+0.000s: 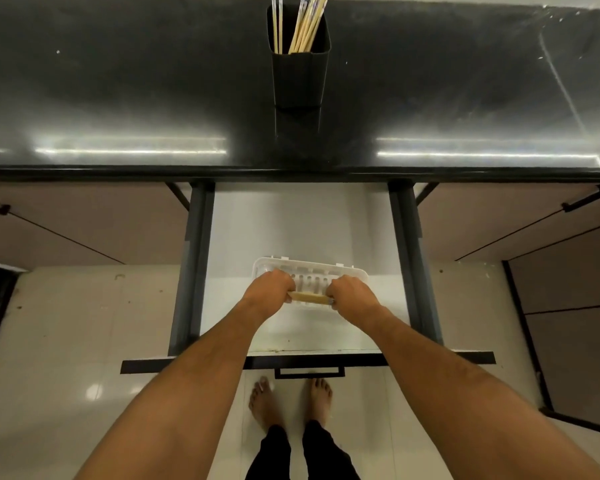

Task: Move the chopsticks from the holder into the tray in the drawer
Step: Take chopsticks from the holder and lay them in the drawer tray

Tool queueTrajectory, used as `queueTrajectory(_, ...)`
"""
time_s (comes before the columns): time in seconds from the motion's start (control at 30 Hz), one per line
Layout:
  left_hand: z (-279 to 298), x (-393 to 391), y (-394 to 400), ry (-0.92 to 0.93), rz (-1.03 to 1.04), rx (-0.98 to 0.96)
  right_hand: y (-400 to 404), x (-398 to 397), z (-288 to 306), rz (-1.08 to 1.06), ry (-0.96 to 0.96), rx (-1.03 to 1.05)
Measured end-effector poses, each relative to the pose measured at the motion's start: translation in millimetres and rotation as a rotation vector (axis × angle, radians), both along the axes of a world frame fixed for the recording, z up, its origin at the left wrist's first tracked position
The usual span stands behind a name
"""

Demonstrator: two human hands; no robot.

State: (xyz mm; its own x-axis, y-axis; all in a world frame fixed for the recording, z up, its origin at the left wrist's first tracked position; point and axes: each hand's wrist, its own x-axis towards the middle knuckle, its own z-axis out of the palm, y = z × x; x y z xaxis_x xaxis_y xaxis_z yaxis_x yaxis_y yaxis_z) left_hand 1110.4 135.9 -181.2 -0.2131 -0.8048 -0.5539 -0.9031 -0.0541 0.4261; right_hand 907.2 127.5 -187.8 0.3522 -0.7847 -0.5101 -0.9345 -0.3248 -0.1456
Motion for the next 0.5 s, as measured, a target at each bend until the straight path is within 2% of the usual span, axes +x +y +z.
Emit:
queueTrajectory(0.13, -4.7, -3.3, -3.9, 0.018, 0.014, 0.025, -1.7, 1.5, -8.6, -0.011, 0.013, 0.000)
queueTrajectory(0.23, -9.8, -2.9, -6.4, -0.030, -0.030, -0.035, -2.3, -0.2, -12.1, -0.008, 0.017, -0.030)
queueTrajectory(0.5, -16.1, -0.4, -3.6, 0.048, 0.090, -0.045, -3.8, -7.8, -10.7, -0.018, 0.039, -0.099)
